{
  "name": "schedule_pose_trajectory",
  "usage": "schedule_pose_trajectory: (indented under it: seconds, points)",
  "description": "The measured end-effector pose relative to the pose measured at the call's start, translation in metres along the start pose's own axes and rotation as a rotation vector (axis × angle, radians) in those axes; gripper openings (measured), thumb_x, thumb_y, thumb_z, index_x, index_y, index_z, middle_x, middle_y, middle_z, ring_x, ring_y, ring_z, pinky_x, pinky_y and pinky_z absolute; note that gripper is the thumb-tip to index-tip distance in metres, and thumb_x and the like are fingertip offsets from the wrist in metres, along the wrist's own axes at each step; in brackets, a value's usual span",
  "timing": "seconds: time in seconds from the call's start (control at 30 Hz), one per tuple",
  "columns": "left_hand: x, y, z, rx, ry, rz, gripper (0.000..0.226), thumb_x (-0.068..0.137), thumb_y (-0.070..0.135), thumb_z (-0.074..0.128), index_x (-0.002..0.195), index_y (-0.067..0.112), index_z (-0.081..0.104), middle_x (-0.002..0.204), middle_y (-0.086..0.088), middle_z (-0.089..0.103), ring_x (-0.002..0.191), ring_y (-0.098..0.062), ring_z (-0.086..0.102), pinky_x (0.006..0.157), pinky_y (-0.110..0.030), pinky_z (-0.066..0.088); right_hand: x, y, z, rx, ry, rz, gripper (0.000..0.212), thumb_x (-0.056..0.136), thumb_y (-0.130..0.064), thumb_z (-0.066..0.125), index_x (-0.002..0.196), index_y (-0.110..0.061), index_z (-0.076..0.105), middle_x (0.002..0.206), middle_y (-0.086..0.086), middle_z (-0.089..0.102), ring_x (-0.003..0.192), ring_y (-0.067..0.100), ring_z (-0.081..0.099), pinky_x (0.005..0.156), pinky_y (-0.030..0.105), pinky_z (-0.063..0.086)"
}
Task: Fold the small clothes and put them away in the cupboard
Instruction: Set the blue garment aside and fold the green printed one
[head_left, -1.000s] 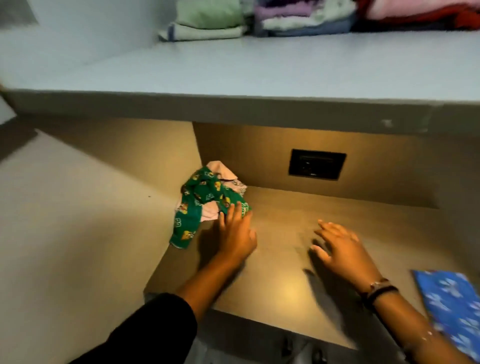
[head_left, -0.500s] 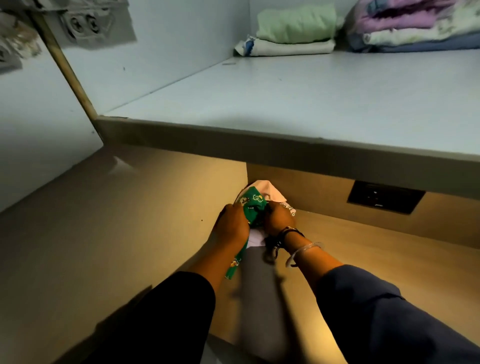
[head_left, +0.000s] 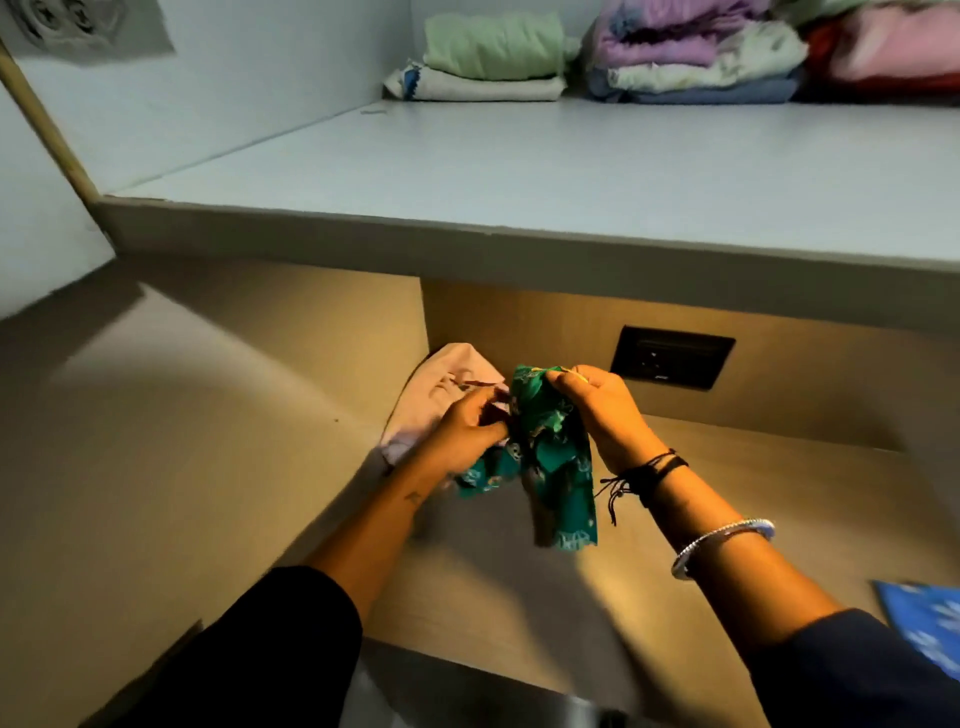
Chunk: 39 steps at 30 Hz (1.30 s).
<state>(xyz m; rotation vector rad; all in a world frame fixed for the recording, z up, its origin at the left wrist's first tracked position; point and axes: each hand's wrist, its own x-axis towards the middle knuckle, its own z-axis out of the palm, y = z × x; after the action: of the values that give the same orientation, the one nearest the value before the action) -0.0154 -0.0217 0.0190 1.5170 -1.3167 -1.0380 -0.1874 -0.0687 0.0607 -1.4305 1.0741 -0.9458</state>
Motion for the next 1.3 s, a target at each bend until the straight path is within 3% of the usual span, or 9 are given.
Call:
schedule_pose_trajectory:
  seconds: [0.07, 0.17, 0.37, 0.6, 0.67, 0.77, 0.9, 1.07, 1.3]
  points:
    - [-0.009, 0.009, 0.018, -0.02, -0.093, 0.038, 0.013, 0.094, -0.005, 0.053, 0.098, 0.0, 0.063, 0.088, -0.009, 0.061, 0.082, -0.013, 0.054, 0.076, -0.025, 0.044, -0.014, -0.01, -0.024, 0.005, 0.049, 0.068, 0.027, 0.088, -0.021, 0.064, 0.063, -0.021, 0.055, 0.066, 0.001, 0.055, 0.063, 0.013, 0.05, 0.062, 0.03, 0.045]
    - [-0.025, 0.032, 0.044, -0.266, -0.131, -0.028, 0.023, 0.099, 0.002, 0.042, 0.091, 0.008, 0.063, 0.1, -0.01, 0.065, 0.093, -0.015, 0.06, 0.084, -0.028, 0.044, -0.039, -0.012, -0.061, 0.127, 0.025, 0.297, 0.01, 0.084, -0.023, 0.068, 0.079, -0.015, 0.066, 0.083, 0.012, 0.063, 0.075, 0.025, 0.06, 0.074, 0.037, 0.051]
    - [-0.077, 0.046, 0.128, -0.084, -0.025, 0.198, 0.031, 0.075, 0.052, 0.069, 0.084, 0.023, 0.062, 0.085, -0.002, 0.062, 0.069, -0.007, 0.054, 0.063, -0.026, 0.047, -0.09, 0.0, -0.107, 0.17, 0.127, 0.437, 0.033, 0.079, -0.038, 0.076, 0.085, -0.006, 0.068, 0.067, 0.011, 0.072, 0.053, 0.02, 0.068, 0.046, 0.023, 0.052]
    - [-0.087, 0.062, 0.167, -0.146, -0.052, 0.171, 0.009, 0.088, 0.018, 0.067, 0.08, 0.014, 0.068, 0.076, -0.002, 0.07, 0.071, -0.01, 0.066, 0.067, -0.031, 0.054, -0.13, 0.019, -0.127, 0.132, 0.072, 0.298, 0.055, 0.083, -0.055, 0.065, 0.094, -0.001, 0.069, 0.086, 0.016, 0.068, 0.077, 0.023, 0.064, 0.067, 0.035, 0.054]
    - [-0.087, 0.072, 0.165, -0.206, -0.082, 0.133, 0.015, 0.091, 0.017, 0.064, 0.077, 0.016, 0.065, 0.072, 0.001, 0.068, 0.07, -0.009, 0.065, 0.062, -0.024, 0.052, -0.139, 0.025, -0.13, -0.022, 0.106, 0.157, 0.067, 0.079, -0.07, 0.055, 0.097, -0.006, 0.064, 0.096, 0.011, 0.062, 0.085, 0.019, 0.059, 0.074, 0.038, 0.049]
    - [-0.085, 0.092, 0.167, -0.302, -0.012, -0.01, 0.015, 0.093, 0.015, 0.06, 0.078, 0.012, 0.06, 0.08, -0.013, 0.066, 0.079, -0.026, 0.066, 0.071, -0.041, 0.054, -0.162, 0.045, -0.13, -0.44, 0.266, -0.019, 0.086, 0.07, -0.084, 0.047, 0.134, -0.027, 0.043, 0.138, -0.002, 0.041, 0.124, 0.01, 0.042, 0.102, 0.036, 0.041]
    - [-0.085, 0.113, 0.164, -0.399, -0.015, -0.08, 0.011, 0.096, 0.012, 0.053, 0.087, 0.007, 0.057, 0.091, -0.019, 0.067, 0.085, -0.029, 0.068, 0.066, -0.038, 0.059, -0.175, 0.079, -0.118, -0.899, 0.318, -0.147, 0.105, 0.067, -0.085, 0.052, 0.149, -0.026, 0.021, 0.148, -0.004, 0.031, 0.134, 0.013, 0.032, 0.11, 0.037, 0.035]
    - [-0.085, 0.122, 0.142, -0.265, -0.188, 0.13, 0.022, 0.081, 0.022, 0.053, 0.088, 0.001, 0.055, 0.084, -0.016, 0.052, 0.077, -0.021, 0.051, 0.059, -0.027, 0.042, -0.161, 0.093, -0.132, -0.379, 0.199, -0.012, 0.025, 0.081, -0.026, 0.075, 0.104, -0.026, 0.065, 0.102, 0.0, 0.067, 0.096, 0.023, 0.064, 0.082, 0.03, 0.054]
    - [-0.075, 0.118, 0.105, -0.281, -0.294, 0.11, 0.016, 0.095, 0.006, 0.046, 0.082, 0.009, 0.054, 0.075, -0.001, 0.059, 0.072, -0.009, 0.057, 0.062, -0.018, 0.049, -0.16, 0.078, -0.149, 0.232, -0.226, 0.089, 0.069, 0.064, -0.042, 0.07, 0.128, -0.02, 0.056, 0.125, 0.008, 0.061, 0.118, 0.019, 0.058, 0.097, 0.031, 0.049]
